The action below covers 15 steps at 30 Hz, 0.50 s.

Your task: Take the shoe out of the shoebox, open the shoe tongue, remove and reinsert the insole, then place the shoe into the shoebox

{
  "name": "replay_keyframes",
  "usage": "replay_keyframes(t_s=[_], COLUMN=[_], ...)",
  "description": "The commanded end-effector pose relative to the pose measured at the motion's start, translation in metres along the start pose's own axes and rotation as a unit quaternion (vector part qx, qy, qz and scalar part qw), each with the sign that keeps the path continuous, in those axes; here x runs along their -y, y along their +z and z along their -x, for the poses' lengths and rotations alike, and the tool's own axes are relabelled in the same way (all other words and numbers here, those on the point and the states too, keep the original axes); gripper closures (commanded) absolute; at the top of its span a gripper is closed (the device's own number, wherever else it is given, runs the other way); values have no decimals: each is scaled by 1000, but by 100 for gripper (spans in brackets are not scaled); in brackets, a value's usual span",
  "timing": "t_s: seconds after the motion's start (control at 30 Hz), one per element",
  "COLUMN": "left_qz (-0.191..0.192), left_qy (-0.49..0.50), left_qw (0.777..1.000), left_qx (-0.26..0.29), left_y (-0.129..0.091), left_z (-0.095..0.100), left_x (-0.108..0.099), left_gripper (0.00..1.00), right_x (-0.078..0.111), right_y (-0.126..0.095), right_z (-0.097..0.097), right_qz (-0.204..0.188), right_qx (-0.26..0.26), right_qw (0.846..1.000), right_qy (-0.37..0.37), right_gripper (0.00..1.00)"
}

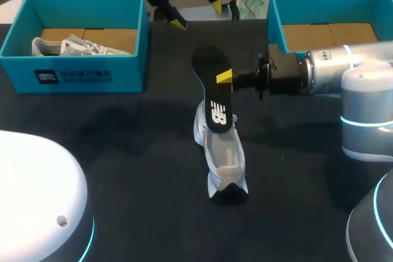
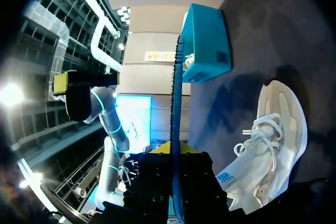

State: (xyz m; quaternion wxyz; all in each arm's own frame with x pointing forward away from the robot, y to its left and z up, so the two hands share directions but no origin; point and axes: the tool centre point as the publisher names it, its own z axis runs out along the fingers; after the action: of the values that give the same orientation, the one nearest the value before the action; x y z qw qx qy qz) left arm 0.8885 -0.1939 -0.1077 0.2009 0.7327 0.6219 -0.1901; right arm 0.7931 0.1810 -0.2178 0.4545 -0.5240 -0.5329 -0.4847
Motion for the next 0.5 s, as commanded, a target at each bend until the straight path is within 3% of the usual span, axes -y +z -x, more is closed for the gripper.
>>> replay_keyframes(t_s=[0.03,0.5], left_qz=[-6,-19], left_qy=[2,-25], left_qw=[1000,997], left_qx=[-26,-68], left_y=[3,15], left_z=[7,15], left_x=[-5,-19], left_gripper=[0,0], right_x=[0,0], right_y=[2,2], right_z=[1,1], right_qz=[1,1], right_qx=[-1,-1], right_qw=[1000,1000], right_qy=[0,0], right_gripper=[100,100])
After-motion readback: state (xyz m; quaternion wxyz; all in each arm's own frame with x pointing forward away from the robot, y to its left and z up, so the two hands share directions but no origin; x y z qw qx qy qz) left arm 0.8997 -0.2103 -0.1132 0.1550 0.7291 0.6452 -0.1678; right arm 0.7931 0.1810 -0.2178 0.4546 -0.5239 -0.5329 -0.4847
